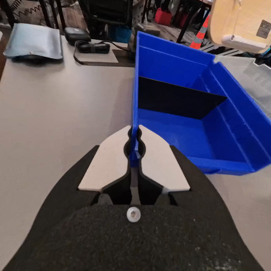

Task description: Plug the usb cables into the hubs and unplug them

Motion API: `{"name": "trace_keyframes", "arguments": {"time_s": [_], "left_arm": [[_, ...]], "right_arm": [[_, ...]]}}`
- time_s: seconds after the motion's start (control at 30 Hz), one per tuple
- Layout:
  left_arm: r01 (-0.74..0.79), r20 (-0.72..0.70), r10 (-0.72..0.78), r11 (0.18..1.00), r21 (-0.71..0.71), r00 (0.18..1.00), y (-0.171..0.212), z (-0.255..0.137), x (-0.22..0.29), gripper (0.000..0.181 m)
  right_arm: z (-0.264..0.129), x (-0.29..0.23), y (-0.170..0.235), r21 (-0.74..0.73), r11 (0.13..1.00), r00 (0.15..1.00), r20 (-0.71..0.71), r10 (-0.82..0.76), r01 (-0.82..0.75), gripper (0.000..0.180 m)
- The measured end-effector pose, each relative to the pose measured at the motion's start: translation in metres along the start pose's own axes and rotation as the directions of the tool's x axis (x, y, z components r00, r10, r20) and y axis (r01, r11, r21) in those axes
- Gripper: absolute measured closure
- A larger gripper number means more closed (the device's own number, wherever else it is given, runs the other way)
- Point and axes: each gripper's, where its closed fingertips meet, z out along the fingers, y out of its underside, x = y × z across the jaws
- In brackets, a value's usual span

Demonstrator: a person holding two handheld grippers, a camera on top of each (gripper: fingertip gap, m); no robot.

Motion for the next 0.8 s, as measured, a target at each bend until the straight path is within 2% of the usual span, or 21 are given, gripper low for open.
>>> {"name": "trace_keyframes", "arguments": {"time_s": [0.1, 0.2, 0.27, 0.3, 0.33, 0.4, 0.43, 0.5, 0.57, 0.63, 0.7, 0.8], "left_arm": [[0.009, 0.119, -0.008, 1.000, -0.008, 0.993, 0.022, -0.029, 0.034, 0.177], [0.038, 0.248, -0.039, 0.999, 0.009, 0.968, 0.049, -0.067, 0.076, 0.177], [0.066, 0.324, -0.072, 0.997, 0.030, 0.943, 0.066, -0.091, 0.103, 0.177], [0.064, 0.363, -0.073, 0.997, 0.037, 0.929, 0.074, -0.103, 0.115, 0.177], [0.053, 0.396, -0.062, 0.998, 0.034, 0.916, 0.081, -0.113, 0.127, 0.177], [0.033, 0.453, -0.040, 0.999, 0.023, 0.891, 0.093, -0.130, 0.144, 0.176], [0.016, 0.476, -0.032, 0.999, 0.037, 0.879, 0.096, -0.139, 0.153, 0.176], [-0.063, 0.515, 0.007, 0.994, 0.093, 0.857, 0.088, -0.156, 0.175, 0.176], [-0.163, 0.565, 0.080, 0.982, 0.099, 0.821, 0.073, -0.170, 0.199, 0.175], [-0.209, 0.602, 0.085, 0.968, 0.138, 0.794, 0.055, -0.183, 0.221, 0.176], [-0.251, 0.620, 0.065, 0.943, 0.218, 0.782, 0.028, -0.196, 0.248, 0.176], [-0.328, 0.611, 0.058, 0.881, 0.341, 0.790, -0.026, -0.200, 0.296, 0.177]], "right_arm": [[0.034, 0.001, -0.005, -0.050, 0.996, 0.994, -0.078, -0.082, 0.078, 0.135], [0.061, 0.020, -0.016, -0.012, 0.995, 0.970, -0.222, -0.100, 0.100, 0.126], [0.074, 0.027, -0.011, -0.027, 0.996, 0.956, -0.279, -0.090, 0.086, 0.127], [0.075, 0.033, -0.005, -0.059, 0.996, 0.941, -0.329, -0.080, 0.064, 0.135], [0.068, 0.050, -0.004, -0.065, 0.997, 0.889, -0.452, -0.074, 0.050, 0.164], [0.060, 0.051, -0.004, -0.091, 0.991, 0.879, -0.457, -0.133, 0.103, 0.170], [0.056, 0.048, -0.004, -0.069, 0.995, 0.904, -0.418, -0.089, 0.067, 0.173], [0.042, 0.042, -0.018, 0.031, 0.999, 0.938, -0.346, -0.017, 0.030, 0.176], [0.019, 0.039, -0.041, 0.104, 0.991, 0.928, -0.370, -0.039, 0.082, 0.178], [-0.003, 0.037, -0.060, 0.135, 0.987, 0.934, -0.355, -0.031, 0.084, 0.178], [-0.031, 0.035, -0.085, 0.194, 0.975, 0.941, -0.335, -0.042, 0.113, 0.177], [-0.089, 0.046, -0.134, 0.291, 0.927, 0.906, -0.412, -0.102, 0.237, 0.178]]}}
